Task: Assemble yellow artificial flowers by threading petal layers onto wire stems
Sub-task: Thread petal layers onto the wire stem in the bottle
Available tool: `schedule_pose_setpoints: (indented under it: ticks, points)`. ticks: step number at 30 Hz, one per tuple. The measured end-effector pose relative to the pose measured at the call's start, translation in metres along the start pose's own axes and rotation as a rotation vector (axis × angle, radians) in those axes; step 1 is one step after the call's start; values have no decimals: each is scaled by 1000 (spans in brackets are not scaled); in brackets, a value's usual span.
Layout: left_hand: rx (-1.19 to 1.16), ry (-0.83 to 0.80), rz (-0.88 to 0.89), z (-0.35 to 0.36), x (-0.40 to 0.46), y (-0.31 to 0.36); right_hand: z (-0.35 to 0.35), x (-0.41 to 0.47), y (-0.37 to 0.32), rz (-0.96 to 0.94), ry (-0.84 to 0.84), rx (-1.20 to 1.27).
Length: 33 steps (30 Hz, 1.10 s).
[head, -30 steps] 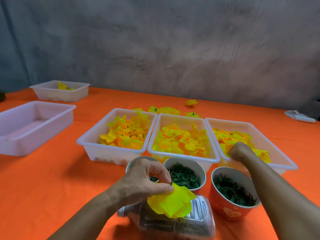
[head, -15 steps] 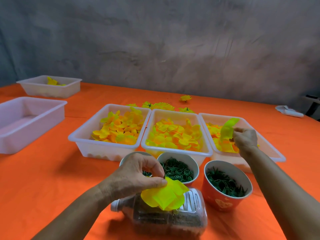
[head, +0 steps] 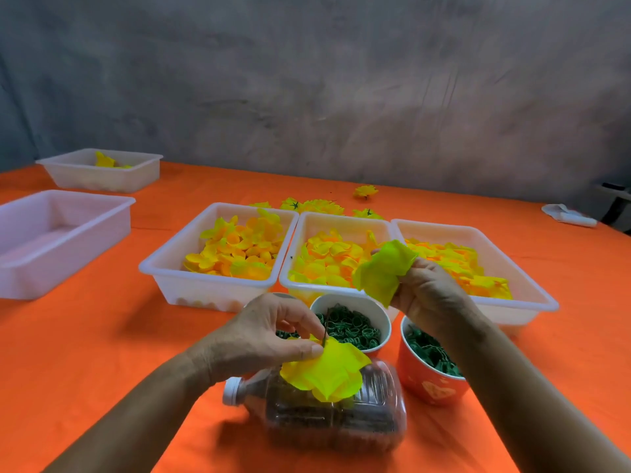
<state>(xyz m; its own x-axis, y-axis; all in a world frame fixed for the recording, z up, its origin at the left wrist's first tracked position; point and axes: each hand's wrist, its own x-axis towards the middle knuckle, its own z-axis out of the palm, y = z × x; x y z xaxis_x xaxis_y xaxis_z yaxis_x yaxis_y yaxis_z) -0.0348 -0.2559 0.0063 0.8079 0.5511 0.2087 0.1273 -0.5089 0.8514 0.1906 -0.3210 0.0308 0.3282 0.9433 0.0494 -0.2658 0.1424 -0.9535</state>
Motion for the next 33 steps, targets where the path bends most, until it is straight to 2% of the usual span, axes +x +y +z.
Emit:
schedule_pose_setpoints:
  ticks: [4, 9, 12, 16, 20, 24, 26, 29, 33]
  points:
    - [-140, 58, -33, -9, 0, 4, 16, -7, 7, 26, -120, 94]
    - [-283, 377, -113, -9, 21, 18, 34, -5, 10, 0, -261, 162]
    - [-408, 316, -279, -10, 30, 26, 44, -4, 9, -21, -322, 165]
    - [-732, 281, -378, -10, 33, 28, 50, -5, 11, -12, -256, 182]
    - [-895, 423, -312, -9, 32, 26, 52, -6, 14, 74, -201, 232]
    - [-878, 520, -228, -11, 31, 24, 47, -11, 10, 209, -134, 275]
    - [-873, 528, -207, -10, 31, 24, 46, -15, 6, 184, -173, 261]
    - [-878, 496, -176, -8, 30, 26, 50, -17, 5, 121, -204, 93]
    - [-855, 454, -155, -6, 28, 29, 55, -16, 6, 62, -151, 21]
